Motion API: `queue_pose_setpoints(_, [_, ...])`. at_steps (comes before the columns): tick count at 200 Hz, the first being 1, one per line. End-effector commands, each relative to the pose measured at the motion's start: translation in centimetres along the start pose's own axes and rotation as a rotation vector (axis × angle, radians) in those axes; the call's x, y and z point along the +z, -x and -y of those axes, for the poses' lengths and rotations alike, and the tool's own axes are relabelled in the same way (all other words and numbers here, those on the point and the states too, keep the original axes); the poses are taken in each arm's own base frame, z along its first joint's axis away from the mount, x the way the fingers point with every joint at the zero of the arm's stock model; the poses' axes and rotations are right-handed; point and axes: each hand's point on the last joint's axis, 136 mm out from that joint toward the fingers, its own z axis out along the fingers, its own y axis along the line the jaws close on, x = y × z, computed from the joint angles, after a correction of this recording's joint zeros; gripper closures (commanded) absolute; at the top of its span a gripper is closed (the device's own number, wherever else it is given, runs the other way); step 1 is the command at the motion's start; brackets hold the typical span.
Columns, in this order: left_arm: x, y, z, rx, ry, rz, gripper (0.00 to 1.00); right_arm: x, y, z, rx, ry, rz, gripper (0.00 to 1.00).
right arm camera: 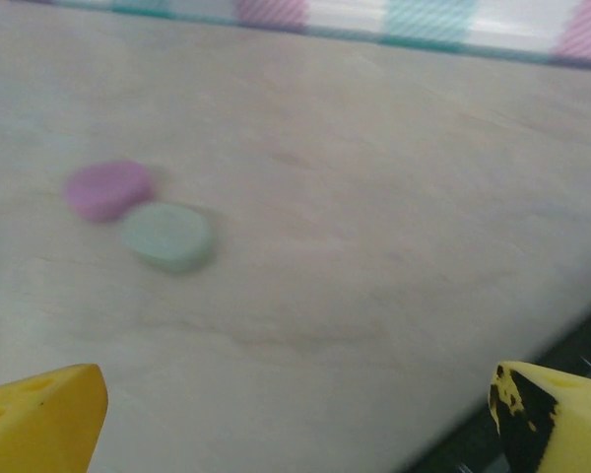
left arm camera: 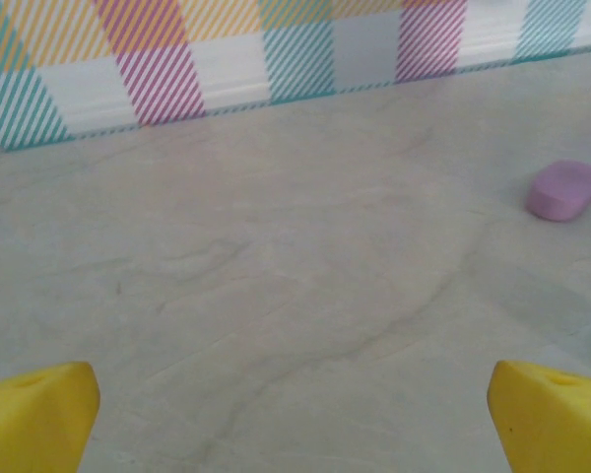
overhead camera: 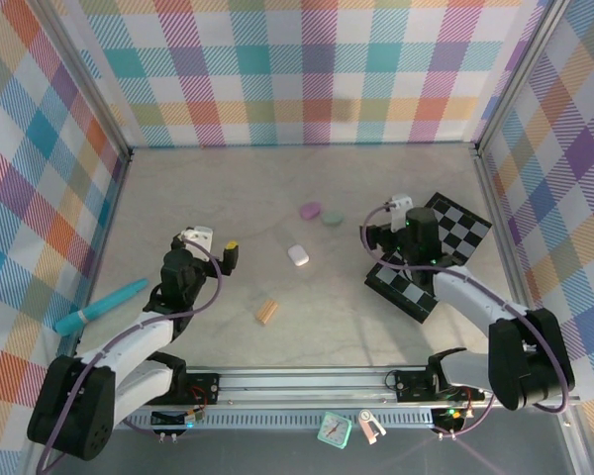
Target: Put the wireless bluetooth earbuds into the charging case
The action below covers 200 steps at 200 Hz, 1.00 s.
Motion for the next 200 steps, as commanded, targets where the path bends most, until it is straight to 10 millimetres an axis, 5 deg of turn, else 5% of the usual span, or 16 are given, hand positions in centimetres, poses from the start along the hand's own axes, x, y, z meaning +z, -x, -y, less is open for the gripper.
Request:
queue_pose_setpoints(1, [0.4,0.0,-0.8,-0.045,0.021,0.046,0.0,-0.8,0.9,2.7,-0.03,-0.122,0.1,0.01])
queue_pose_setpoints(94, [5.2,-3.1,-3.5,-0.111,0.062,0.007,0.0,1.6,-2.6,8.7,0.128,-0.177,0.165,0.01])
queue_pose_setpoints(143, [7.7,-4.5,-4.3,-0.152,0.071,-0.103,0.0,3.2,-3.9,9.0,0.154,-0.143,0.135,0.01])
queue_pose_setpoints(200, [7.9,-4.9,-5.7,-0.204,0.111,-0.119,0.0,3.2,-4.1,9.1,0.159,-0.142,0.128,0.01])
